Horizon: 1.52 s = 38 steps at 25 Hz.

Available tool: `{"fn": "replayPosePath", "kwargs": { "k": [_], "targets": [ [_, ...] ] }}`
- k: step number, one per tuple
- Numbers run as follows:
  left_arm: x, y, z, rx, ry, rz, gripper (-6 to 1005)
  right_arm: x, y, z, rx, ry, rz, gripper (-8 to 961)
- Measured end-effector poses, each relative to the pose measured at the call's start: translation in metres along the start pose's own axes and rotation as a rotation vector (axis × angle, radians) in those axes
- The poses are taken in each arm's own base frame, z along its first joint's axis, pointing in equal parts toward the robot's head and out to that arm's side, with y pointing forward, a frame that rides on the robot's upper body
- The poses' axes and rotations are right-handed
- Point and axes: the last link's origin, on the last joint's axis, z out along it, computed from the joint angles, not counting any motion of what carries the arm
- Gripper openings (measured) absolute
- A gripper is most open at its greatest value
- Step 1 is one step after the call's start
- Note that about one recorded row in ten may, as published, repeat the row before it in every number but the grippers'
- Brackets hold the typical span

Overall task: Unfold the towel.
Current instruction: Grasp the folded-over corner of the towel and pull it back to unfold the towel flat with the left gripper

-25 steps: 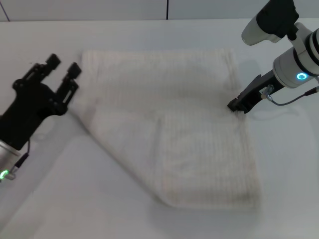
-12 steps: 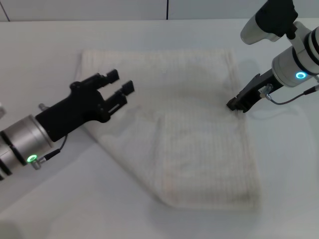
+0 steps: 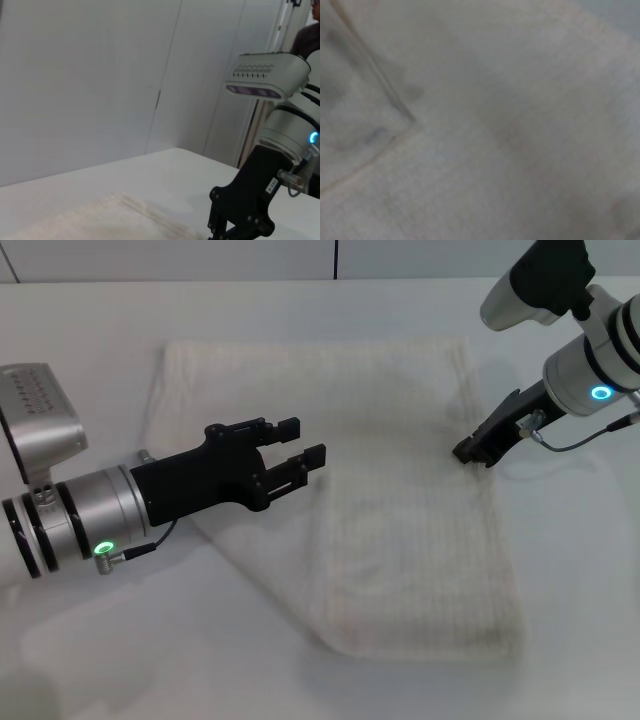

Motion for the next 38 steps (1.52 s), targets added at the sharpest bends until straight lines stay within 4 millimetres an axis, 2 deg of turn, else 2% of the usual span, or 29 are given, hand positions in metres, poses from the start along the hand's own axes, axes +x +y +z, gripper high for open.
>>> {"fn": "replayPosePath", "kwargs": {
  "k": [13, 18, 38],
  "targets": [
    [0.006, -0.005, 0.02, -0.02, -0.091, 0.016, 498, -0.001, 0.001, 0.001, -0.003, 0.001, 0.0, -1],
    [0.006, -0.015, 0.027, 0.036, -0.131, -0.005, 498, 0.0, 0.002, 0.002, -0.006, 0.002, -0.001, -1],
    [0.004, -0.017, 0.028, 0.05, -0.153, -0.02, 497, 0.0, 0.003, 0.004, -0.003, -0.002, -0.005, -1]
  ]
}}
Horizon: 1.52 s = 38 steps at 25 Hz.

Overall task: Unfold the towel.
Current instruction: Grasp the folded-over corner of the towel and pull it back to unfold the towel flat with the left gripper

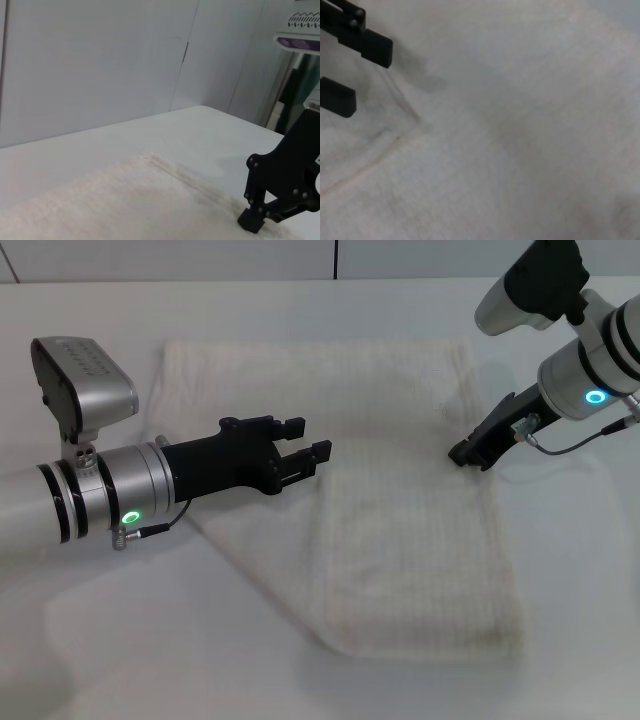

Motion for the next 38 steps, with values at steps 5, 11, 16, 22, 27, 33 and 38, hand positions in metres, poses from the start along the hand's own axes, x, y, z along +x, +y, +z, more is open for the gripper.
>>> {"fn": "replayPosePath", "kwargs": {
  "k": [5, 11, 16, 22, 27, 33, 38],
  "targets": [
    [0.0, 0.0, 0.0, 0.001, -0.001, -0.002, 496, 0.001, 0.0, 0.0, -0.001, 0.001, 0.0, -1],
    [-0.001, 0.0, 0.0, -0.001, -0.004, -0.002, 496, 0.001, 0.0, 0.0, -0.001, 0.002, 0.0, -1],
    [-0.001, 0.0, 0.0, 0.001, -0.007, -0.002, 496, 0.001, 0.0, 0.0, -0.001, 0.002, 0.0, -1],
    [-0.002, -0.001, 0.008, 0.009, -0.051, 0.006, 495, 0.0, 0.0, 0.0, 0.0, 0.001, -0.002, -1],
    [-0.001, -0.001, 0.013, 0.008, -0.068, 0.01, 495, -0.001, 0.0, 0.0, 0.0, 0.0, -0.003, -1],
    [-0.002, -0.001, 0.018, 0.008, -0.104, 0.024, 495, -0.002, 0.0, 0.0, 0.0, 0.0, -0.002, -1],
    [-0.003, -0.002, 0.02, 0.014, -0.117, 0.025, 494, -0.002, 0.0, 0.0, 0.001, -0.001, -0.002, -1]
  ]
}}
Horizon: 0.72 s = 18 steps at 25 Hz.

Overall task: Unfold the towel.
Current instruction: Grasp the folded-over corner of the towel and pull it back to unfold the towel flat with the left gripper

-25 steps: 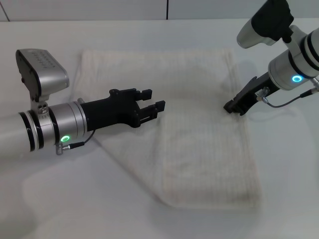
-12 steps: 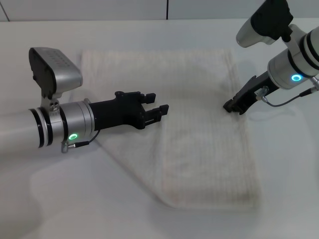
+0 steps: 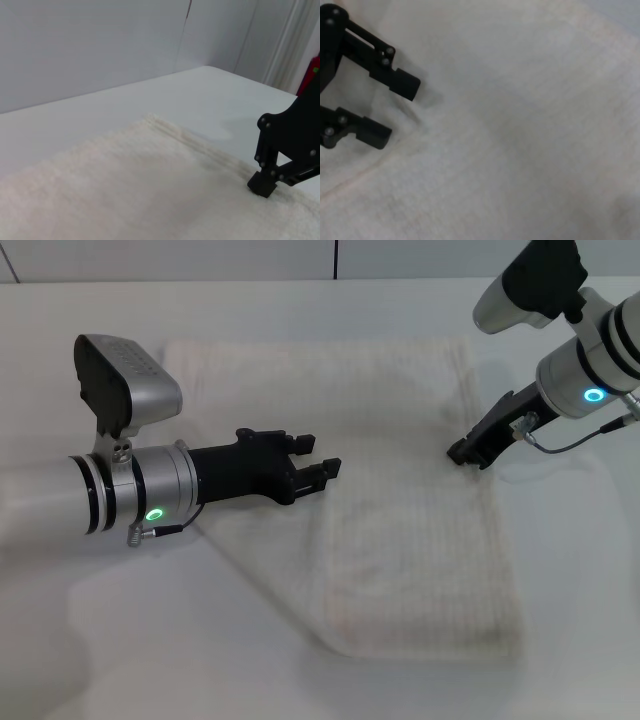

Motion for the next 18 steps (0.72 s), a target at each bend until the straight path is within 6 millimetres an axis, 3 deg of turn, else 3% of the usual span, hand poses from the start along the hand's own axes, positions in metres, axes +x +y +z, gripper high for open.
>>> {"fn": "replayPosePath", "kwargs": {
  "k": [18],
  "targets": [
    [-0.0012, 0.0022, 0.0053, -0.006, -0.029, 0.002, 493, -0.0014, 0.0002, -0.0003, 0.0, -0.001, -0.003, -1]
  ]
}}
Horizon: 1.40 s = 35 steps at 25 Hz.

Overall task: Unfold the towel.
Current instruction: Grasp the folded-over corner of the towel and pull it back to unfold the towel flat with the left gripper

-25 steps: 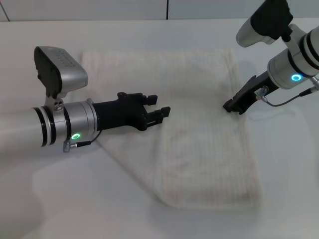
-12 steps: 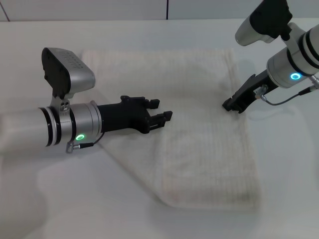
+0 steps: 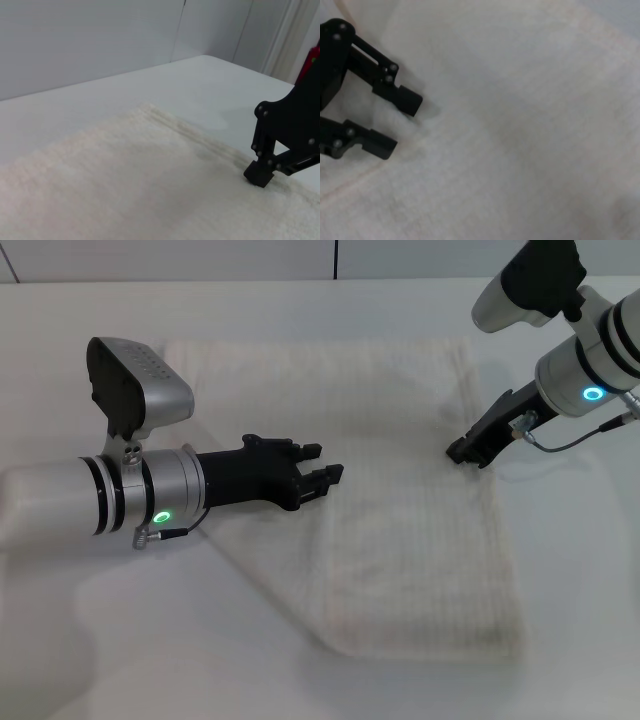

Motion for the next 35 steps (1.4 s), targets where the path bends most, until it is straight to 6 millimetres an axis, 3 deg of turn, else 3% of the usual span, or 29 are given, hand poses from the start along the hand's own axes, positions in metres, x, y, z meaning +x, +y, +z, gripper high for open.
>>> {"fn": "replayPosePath", "kwargs": {
  "k": [5, 7, 15, 18, 30, 35],
  "targets": [
    [0.0, 0.0, 0.0, -0.003, 0.0, -0.002, 493, 0.001, 0.0, 0.0, -0.001, 0.001, 0.003, -1],
    [-0.001, 0.002, -0.001, -0.008, 0.008, -0.007, 218, 0.002, 0.0, 0.0, -0.001, 0.002, 0.004, -1],
    [0.001, 0.007, -0.003, -0.049, 0.032, -0.004, 105, 0.003, 0.0, 0.001, -0.001, 0.002, 0.005, -1],
    [0.003, 0.014, -0.016, -0.105, 0.101, 0.015, 62, 0.004, 0.0, 0.001, -0.002, 0.003, 0.005, -1],
    [-0.022, 0.019, -0.078, -0.098, 0.226, 0.04, 43, 0.002, 0.001, 0.0, -0.006, 0.004, 0.001, -1],
    [-0.028, 0.02, -0.091, -0.081, 0.234, 0.047, 43, 0.001, 0.001, 0.0, -0.006, 0.003, 0.001, -1]
  ]
}}
